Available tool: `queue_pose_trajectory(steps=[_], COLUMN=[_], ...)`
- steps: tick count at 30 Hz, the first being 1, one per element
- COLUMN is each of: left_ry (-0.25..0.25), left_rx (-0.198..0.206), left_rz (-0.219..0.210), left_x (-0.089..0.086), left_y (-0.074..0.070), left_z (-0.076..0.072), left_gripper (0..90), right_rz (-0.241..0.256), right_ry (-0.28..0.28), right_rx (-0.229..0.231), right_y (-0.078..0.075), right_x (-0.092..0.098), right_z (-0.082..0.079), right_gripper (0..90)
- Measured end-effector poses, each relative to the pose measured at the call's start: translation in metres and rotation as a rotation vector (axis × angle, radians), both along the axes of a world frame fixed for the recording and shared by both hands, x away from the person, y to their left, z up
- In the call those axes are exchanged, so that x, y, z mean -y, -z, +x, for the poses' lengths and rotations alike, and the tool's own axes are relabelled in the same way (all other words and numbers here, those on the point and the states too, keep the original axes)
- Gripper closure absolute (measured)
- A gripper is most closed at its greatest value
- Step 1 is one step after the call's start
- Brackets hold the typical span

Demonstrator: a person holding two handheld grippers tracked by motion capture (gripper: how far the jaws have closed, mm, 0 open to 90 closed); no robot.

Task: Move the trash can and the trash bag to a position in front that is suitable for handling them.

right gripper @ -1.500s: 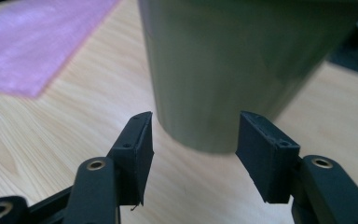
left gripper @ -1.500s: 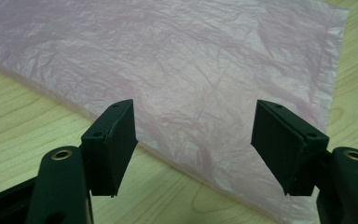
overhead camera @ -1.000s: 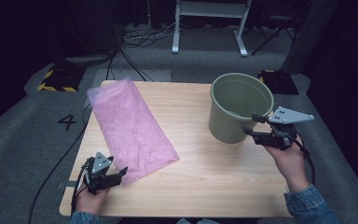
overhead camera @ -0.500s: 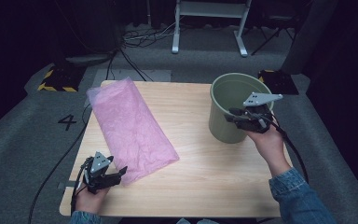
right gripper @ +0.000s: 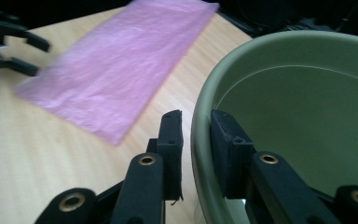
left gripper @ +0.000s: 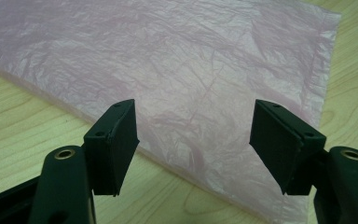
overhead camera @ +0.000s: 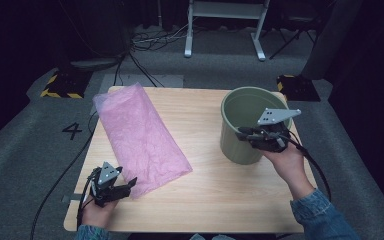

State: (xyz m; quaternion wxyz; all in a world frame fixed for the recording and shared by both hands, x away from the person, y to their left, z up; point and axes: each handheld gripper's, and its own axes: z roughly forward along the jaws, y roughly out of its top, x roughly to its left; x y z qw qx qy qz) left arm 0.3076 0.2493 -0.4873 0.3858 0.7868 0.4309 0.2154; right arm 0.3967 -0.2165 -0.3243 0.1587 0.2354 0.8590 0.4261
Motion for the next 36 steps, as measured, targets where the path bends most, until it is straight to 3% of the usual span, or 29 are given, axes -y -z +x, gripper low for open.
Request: queue_pose_trajectory(steps=[8,13,20,25,28,30,32,33,35,36], left_ry=[-0.008,0.003,0.014,0.008,0.012,0.013,0.008,0.008,0.005,0.003], left_rx=[0.008,0.012,0.012,0.015,0.012,0.014,0.017,0.015,0.015,0.016], left_rz=[0.005,0.007,0.012,0.007,0.010,0.009,0.006,0.005,0.005,0.002], left_x=[0.003,0.005,0.008,0.007,0.007,0.007,0.007,0.006,0.006,0.006], left_y=[-0.001,-0.002,-0.002,-0.002,-0.002,-0.003,-0.002,-0.002,-0.002,-0.002], left_z=[0.002,0.005,0.007,0.007,0.007,0.006,0.005,0.005,0.005,0.004], left_gripper=[32.0,32.0,32.0,32.0,32.0,31.9,32.0,32.0,31.9,32.0], right_rz=[0.034,0.014,0.029,0.046,0.030,0.041,0.089,0.085,0.040,0.052], right_ry=[-0.127,-0.183,-0.292,-0.329,-0.359,-0.404,-0.465,-0.471,-0.453,-0.448], right_rx=[-0.005,0.014,0.014,-0.007,-0.017,-0.007,-0.046,-0.060,-0.019,-0.003], right_y=[0.004,0.001,-0.001,-0.002,-0.007,-0.008,-0.007,-0.006,-0.004,-0.004], right_x=[-0.019,-0.033,-0.051,-0.057,-0.064,-0.068,-0.069,-0.071,-0.075,-0.074], right_z=[-0.036,-0.060,-0.088,-0.104,-0.116,-0.125,-0.130,-0.132,-0.135,-0.136], right_gripper=[71.3,68.7,69.1,68.7,67.6,68.9,69.2,68.2,66.1,64.4])
